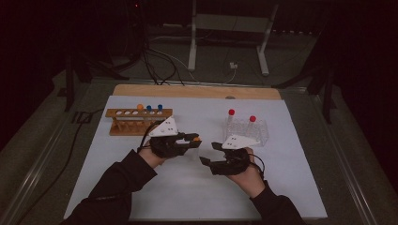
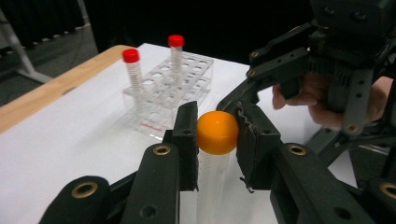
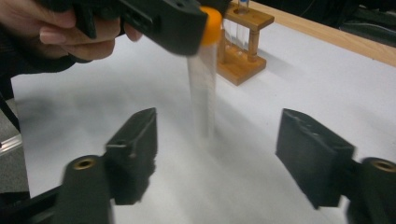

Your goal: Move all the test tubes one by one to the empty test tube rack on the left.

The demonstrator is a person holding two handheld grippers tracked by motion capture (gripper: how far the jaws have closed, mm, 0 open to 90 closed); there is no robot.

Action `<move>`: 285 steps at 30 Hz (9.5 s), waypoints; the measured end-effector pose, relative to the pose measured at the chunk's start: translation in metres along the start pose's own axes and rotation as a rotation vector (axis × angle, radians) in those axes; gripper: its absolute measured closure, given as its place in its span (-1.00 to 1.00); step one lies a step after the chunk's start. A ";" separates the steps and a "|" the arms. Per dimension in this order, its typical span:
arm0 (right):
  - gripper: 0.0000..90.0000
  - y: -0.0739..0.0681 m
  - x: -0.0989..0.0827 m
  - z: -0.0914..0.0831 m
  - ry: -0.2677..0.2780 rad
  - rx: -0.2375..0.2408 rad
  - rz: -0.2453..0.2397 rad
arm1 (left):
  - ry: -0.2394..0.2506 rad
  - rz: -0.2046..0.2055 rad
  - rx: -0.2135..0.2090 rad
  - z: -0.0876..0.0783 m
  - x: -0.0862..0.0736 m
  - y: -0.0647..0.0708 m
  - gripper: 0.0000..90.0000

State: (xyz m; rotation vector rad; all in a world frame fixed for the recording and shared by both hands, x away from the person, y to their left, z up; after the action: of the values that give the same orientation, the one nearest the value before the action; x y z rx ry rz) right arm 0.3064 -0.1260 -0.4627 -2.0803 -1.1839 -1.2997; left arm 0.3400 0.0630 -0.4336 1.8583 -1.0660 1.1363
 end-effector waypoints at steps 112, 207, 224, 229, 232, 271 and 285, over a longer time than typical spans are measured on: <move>-1.00 0.012 0.000 -0.011 0.051 0.002 0.034 | 0.065 -0.292 0.640 -0.099 -0.053 -0.185 0.59; 0.67 0.162 -0.062 -0.020 -0.154 -0.472 0.256 | -0.070 -0.146 0.060 -0.046 -0.068 -0.016 -0.94; 0.67 0.133 -0.003 -0.059 -0.035 -0.474 0.110 | -0.043 -0.139 0.033 -0.048 -0.049 -0.013 -0.94; 0.67 0.110 0.006 -0.053 -0.026 -0.401 0.073 | -0.036 -0.134 0.026 -0.044 -0.041 -0.012 -0.94; 0.67 0.093 0.006 -0.044 -0.035 -0.342 0.052 | -0.036 -0.132 0.015 -0.041 -0.036 -0.012 -0.94; 0.67 0.005 -0.002 0.011 -0.105 -0.015 -0.038 | -0.083 0.034 -0.056 0.037 -0.001 0.015 0.56; -0.22 0.010 0.004 0.000 -0.025 -0.024 -0.003 | -0.039 0.016 -0.011 0.005 0.005 0.004 0.60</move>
State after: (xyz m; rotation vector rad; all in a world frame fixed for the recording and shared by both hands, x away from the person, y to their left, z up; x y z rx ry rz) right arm 0.3157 -0.1296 -0.4581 -2.1187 -1.1879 -1.2980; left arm 0.3395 0.0561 -0.4305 1.8732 -1.1092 1.1048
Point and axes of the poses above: each handheld gripper's, and its own axes: z roughly forward along the jaws, x roughly out of its top, y roughly to its right, the point moved 4 cm from there along z, roughly forward along the jaws, and after that the axes turned 9 degrees about -z, right-handed, at the moved point
